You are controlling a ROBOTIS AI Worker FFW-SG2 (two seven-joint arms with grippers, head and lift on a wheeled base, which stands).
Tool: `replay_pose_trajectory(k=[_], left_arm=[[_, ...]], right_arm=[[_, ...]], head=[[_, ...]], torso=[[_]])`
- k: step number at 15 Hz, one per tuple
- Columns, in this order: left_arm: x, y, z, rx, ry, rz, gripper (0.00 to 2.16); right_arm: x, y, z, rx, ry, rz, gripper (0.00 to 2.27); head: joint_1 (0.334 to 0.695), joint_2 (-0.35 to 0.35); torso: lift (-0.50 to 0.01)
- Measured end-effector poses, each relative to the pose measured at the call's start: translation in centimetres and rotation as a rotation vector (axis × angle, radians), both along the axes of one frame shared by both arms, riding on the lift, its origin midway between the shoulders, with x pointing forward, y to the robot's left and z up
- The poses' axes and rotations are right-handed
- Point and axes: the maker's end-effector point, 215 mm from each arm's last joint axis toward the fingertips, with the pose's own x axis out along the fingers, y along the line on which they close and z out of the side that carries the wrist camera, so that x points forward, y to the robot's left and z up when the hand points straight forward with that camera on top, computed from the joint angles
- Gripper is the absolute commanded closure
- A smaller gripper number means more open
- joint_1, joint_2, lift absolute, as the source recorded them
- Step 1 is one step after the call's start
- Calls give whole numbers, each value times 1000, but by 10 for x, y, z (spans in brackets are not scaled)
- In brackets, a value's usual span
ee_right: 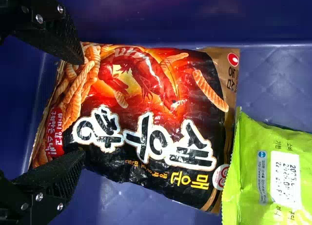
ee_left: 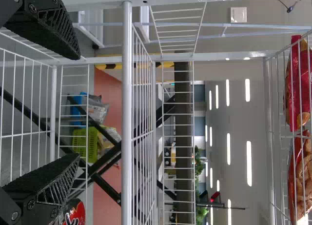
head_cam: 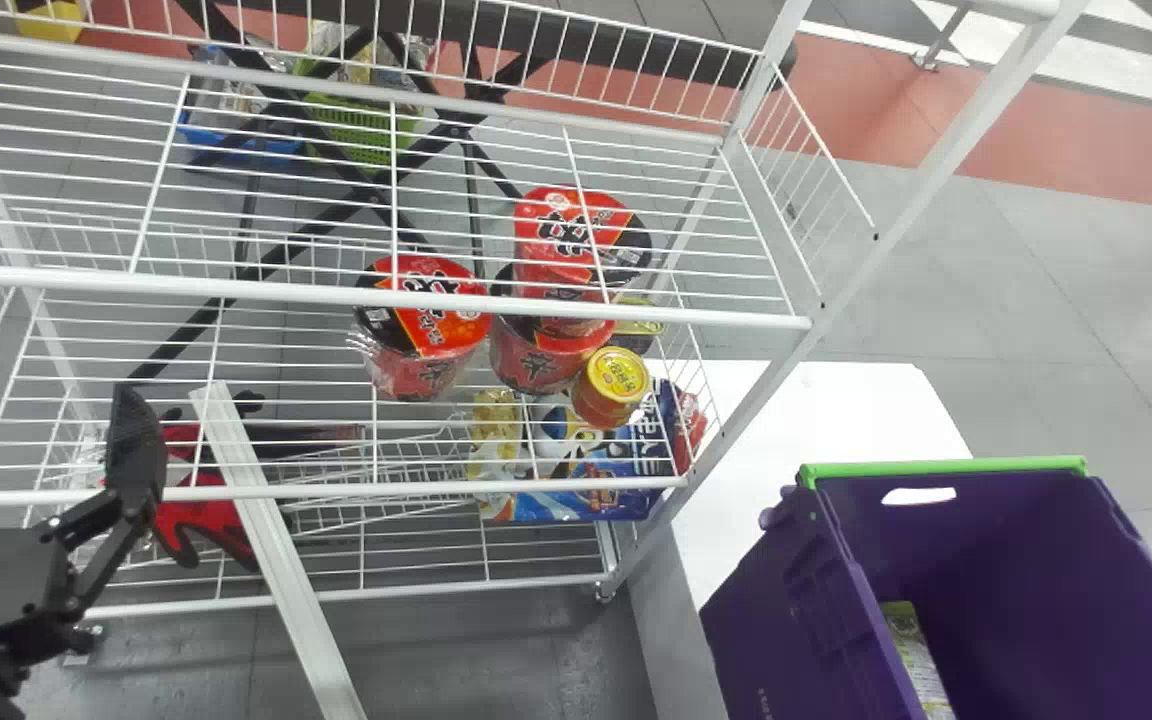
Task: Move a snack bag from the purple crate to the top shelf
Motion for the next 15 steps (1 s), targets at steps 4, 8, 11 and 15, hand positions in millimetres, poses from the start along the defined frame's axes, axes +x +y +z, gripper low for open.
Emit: replay_pose_trajectory(k=[4, 8, 11, 15], left_arm=[[0, 1, 0, 0, -2, 0, 110], [0, 3, 0, -8, -12, 2, 110], [0, 5, 1, -11, -17, 5, 110], [1, 5, 1, -12, -18, 5, 110]], right_arm=[[2, 4, 0, 1, 0, -14, 194], [-5, 4, -6, -11, 18, -13, 313], [-8, 9, -9, -5, 32, -13, 1143], [-11, 0, -12, -45, 38, -27, 1656]], head=[[695, -350], [695, -350], [695, -350], [695, -350]], torso=[[-455], [-455], [-455], [-455]])
